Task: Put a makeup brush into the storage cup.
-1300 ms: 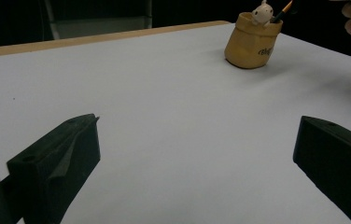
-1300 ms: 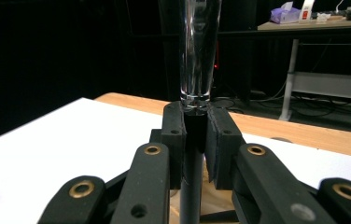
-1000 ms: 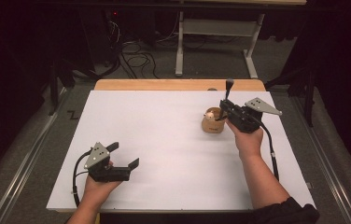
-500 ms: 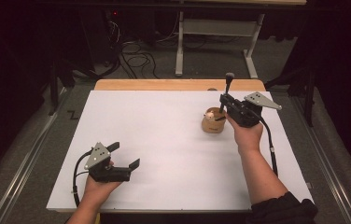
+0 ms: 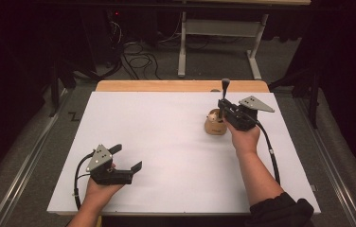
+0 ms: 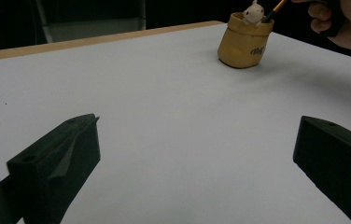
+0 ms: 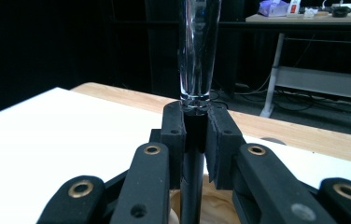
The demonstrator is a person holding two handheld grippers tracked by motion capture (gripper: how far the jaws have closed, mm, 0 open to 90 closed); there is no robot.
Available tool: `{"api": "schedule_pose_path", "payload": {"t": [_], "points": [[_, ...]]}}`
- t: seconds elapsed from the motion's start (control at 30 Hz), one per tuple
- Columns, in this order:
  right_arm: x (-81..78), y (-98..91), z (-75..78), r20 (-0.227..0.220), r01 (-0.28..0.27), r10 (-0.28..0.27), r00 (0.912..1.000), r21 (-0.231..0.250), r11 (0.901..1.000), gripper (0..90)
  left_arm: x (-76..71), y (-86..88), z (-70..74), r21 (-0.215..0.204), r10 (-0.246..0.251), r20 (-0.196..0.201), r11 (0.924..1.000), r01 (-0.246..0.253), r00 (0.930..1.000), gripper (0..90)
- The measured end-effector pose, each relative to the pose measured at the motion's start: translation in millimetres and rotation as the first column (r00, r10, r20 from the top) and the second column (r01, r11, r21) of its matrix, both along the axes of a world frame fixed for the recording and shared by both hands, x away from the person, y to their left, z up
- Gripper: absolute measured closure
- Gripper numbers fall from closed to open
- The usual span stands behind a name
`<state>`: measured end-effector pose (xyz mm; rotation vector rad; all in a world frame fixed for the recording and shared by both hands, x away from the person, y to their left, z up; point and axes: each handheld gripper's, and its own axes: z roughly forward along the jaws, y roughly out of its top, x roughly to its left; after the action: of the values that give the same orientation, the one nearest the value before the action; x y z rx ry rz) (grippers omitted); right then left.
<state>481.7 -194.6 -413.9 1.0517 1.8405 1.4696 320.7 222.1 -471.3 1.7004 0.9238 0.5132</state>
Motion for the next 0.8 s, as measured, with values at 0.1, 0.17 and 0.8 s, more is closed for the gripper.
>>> {"api": "schedule_pose_path", "payload": {"t": [0.1, 0.17, 0.8], "points": [[2.8, 4.1, -5.7, -0.007, 0.008, -0.008, 0.9999, -0.003, 1.0000, 80.4, -0.1, 0.1, -0.2, 0.001, -0.003, -0.002, 1.0000, 0.003, 1.0000, 1.2], [4.2, 6.1, -9.1, -0.006, 0.015, -0.015, 0.9999, -0.009, 0.9999, 80.4, -0.5, -0.3, -0.5, 0.002, -0.006, -0.003, 1.0000, 0.006, 1.0000, 1.2], [8.5, 4.9, -25.0, -0.031, 0.054, -0.055, 0.9980, -0.039, 0.9978, 80.1, -1.2, -3.3, -3.3, 0.008, -0.039, -0.013, 0.9992, 0.039, 0.9992, 1.2]]}}
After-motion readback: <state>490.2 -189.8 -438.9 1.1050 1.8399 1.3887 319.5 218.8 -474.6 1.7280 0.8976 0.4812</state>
